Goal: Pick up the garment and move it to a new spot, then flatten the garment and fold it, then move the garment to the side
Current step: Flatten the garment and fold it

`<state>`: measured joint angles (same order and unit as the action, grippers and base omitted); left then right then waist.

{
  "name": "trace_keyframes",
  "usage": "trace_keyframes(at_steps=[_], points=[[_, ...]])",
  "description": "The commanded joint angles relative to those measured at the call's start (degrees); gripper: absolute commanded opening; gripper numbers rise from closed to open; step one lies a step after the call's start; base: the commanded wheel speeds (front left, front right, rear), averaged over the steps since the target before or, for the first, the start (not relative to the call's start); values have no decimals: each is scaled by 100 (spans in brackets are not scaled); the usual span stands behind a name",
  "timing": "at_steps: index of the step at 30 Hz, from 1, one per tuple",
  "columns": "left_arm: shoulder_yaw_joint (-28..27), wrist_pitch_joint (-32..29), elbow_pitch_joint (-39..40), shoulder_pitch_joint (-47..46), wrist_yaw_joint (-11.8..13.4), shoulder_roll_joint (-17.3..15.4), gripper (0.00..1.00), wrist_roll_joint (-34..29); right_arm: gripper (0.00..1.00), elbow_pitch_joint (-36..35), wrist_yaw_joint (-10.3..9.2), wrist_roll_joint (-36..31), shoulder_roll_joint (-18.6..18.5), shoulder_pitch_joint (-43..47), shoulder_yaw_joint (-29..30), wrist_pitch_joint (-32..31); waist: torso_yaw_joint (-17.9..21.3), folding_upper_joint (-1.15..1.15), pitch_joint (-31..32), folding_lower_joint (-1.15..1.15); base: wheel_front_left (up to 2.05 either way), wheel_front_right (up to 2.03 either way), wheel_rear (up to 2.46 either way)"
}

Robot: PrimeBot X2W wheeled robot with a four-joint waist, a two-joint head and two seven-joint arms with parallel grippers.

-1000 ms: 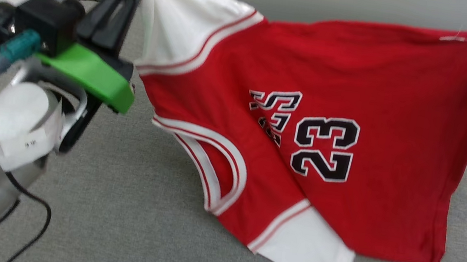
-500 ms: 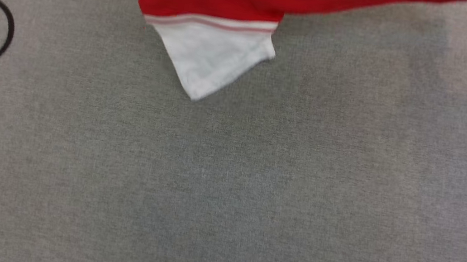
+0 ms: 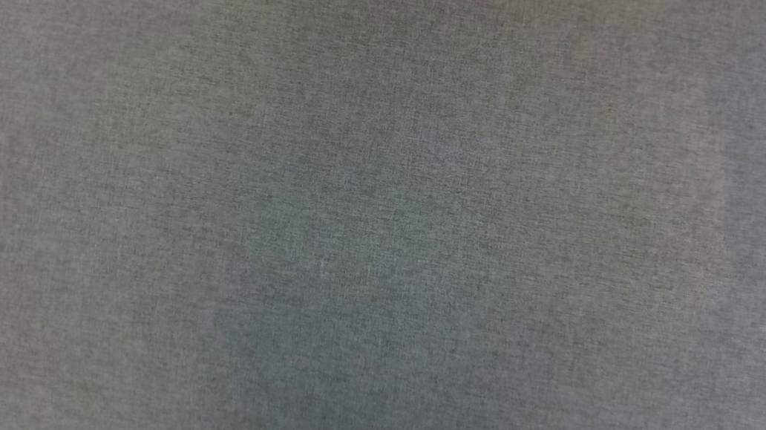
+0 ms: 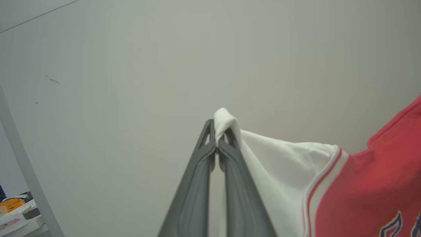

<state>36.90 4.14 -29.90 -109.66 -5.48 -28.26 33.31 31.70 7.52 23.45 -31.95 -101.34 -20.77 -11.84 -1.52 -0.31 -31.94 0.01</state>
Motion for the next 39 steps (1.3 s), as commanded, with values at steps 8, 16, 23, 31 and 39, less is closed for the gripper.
trace_keyframes(at_steps=[8, 16, 23, 31, 39], points=[[230, 350, -624, 331, -123, 66, 0, 65, 0, 706, -3, 240, 174, 116, -678, 398, 0, 31, -335, -1, 0, 0, 0], [451, 707, -840, 1427, -156, 95, 0, 280, 0, 1102, -3, 582, 351, 999, -1187, 846, 2, 31, -121, -1, 0, 0, 0], [655, 882, -627, 2893, -80, -57, 0, 454, 0, 1188, -3, 953, 334, 2067, -1686, 1200, -44, 31, 408, -1, 0, 0, 0], [783, 938, 180, 4837, 292, -346, 0, 796, 0, 820, -3, 1558, 41, 3582, -2285, 1495, -163, 31, 1205, -1, 0, 0, 0], [1006, 833, 1382, 7016, 1001, -780, 0, 1209, 0, 284, -3, 1954, -358, 5096, -2784, 1519, -168, 31, 1976, -1, 0, 0, 0]])
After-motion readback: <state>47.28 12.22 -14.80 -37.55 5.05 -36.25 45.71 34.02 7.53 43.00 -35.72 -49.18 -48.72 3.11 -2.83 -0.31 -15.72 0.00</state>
